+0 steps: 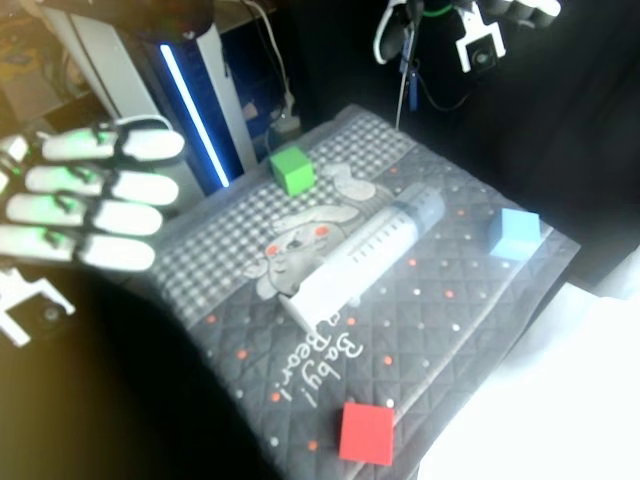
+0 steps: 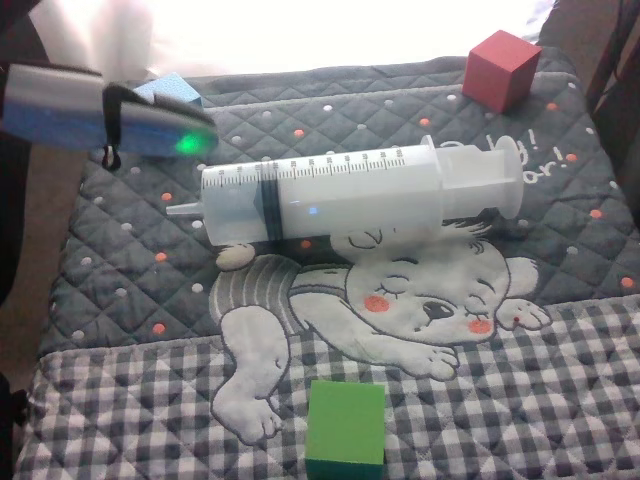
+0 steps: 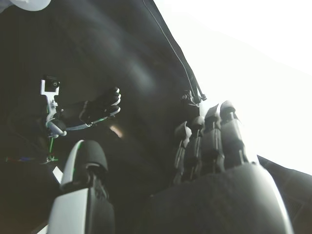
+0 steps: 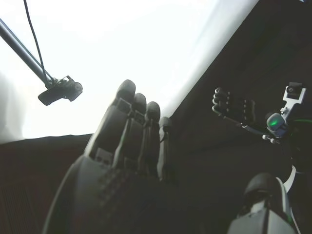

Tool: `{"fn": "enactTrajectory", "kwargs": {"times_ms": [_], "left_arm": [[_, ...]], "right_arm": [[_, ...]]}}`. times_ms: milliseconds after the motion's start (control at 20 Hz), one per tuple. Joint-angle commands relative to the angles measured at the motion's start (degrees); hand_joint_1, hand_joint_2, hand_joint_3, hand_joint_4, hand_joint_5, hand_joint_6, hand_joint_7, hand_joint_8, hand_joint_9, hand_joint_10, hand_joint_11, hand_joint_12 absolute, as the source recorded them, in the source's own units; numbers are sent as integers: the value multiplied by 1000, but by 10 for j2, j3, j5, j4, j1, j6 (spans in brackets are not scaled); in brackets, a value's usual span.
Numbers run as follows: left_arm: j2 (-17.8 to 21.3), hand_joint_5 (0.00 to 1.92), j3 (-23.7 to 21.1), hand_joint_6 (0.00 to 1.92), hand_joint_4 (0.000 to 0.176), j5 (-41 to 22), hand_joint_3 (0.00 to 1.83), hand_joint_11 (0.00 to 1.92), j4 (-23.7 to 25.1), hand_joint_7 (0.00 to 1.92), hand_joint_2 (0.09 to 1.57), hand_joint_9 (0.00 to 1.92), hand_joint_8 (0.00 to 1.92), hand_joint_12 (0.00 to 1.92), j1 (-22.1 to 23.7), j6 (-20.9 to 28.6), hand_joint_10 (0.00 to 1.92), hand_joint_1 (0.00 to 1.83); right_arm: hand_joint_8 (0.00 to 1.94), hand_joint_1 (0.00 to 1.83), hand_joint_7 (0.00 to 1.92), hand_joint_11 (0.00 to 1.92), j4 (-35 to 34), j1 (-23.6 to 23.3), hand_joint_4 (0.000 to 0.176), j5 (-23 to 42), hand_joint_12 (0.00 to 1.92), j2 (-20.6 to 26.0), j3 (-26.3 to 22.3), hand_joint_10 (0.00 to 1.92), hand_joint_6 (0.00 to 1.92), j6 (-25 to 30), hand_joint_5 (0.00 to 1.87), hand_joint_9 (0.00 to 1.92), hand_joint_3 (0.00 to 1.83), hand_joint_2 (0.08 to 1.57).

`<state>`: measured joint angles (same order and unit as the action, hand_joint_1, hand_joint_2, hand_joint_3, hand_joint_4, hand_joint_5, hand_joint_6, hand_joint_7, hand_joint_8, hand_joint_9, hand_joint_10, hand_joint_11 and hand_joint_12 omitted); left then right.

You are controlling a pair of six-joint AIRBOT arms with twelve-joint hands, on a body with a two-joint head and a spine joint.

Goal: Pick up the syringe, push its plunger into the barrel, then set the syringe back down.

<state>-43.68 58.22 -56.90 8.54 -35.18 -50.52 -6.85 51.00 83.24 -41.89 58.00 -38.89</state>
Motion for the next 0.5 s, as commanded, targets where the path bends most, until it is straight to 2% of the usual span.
{"fn": "enactTrajectory", "kwargs": {"times_ms": [0, 50, 100, 150, 200, 300, 350, 450], "left_arm": [[-3, 89, 3, 3, 20, -59, 7, 0, -15, 94, 772, 77, 3, 368, 9, 1, 36, 638], [-4, 96, 3, 1, 17, -56, 3, 0, -14, 126, 747, 123, 4, 516, 10, 1, 12, 602], [-6, 103, 4, 1, 33, -51, 0, 0, -12, 142, 731, 145, 4, 603, 11, 1, 9, 552], [-8, 106, 5, 1, 39, -48, 3, 0, -10, 136, 745, 157, 1, 663, 12, 1, 7, 532], [-9, 105, 5, 0, 37, -45, 9, 0, -9, 132, 762, 160, 0, 680, 13, 1, 7, 497], [-12, 72, 5, 2, 84, -31, 6, 0, -7, 111, 788, 138, 2, 567, 19, 2, 3, 491], [-15, 51, 5, 0, 102, -18, 6, 0, -5, 83, 800, 108, 0, 517, 23, 2, 1, 490], [-21, 65, 8, 0, 107, 9, 1, 1, 6, 63, 796, 106, 5, 392, 34, 7, 1, 497]], "right_arm": [[0, 288, 160, 1, -13, -7, 0, 67, 279, 0, 2, 2, 0, 2, 114, 125, 12, 876], [0, 387, 146, 22, -13, -7, 0, 67, 231, -1, 3, 0, 0, 1, 121, 121, 5, 847], [0, 433, 150, 62, -14, -7, 0, 67, 173, -3, 3, 0, 0, -1, 134, 132, 3, 825], [0, 539, 157, 79, -16, -7, 0, 67, 121, -7, 2, 0, 0, -2, 161, 140, 2, 756], [0, 579, 179, 109, -17, -6, 0, 67, 86, -10, 2, 0, 0, -2, 182, 169, 1, 725], [1, 566, 190, 131, -17, -6, 0, 67, 77, -18, 3, 4, 3, -2, 198, 190, 1, 721], [1, 571, 189, 125, -17, -5, 5, 66, 70, -21, 3, 2, 0, -2, 188, 186, 5, 730], [3, 565, 196, 137, -19, -3, 23, 65, 68, -24, 4, 4, 2, -2, 190, 193, 0, 702]]}}
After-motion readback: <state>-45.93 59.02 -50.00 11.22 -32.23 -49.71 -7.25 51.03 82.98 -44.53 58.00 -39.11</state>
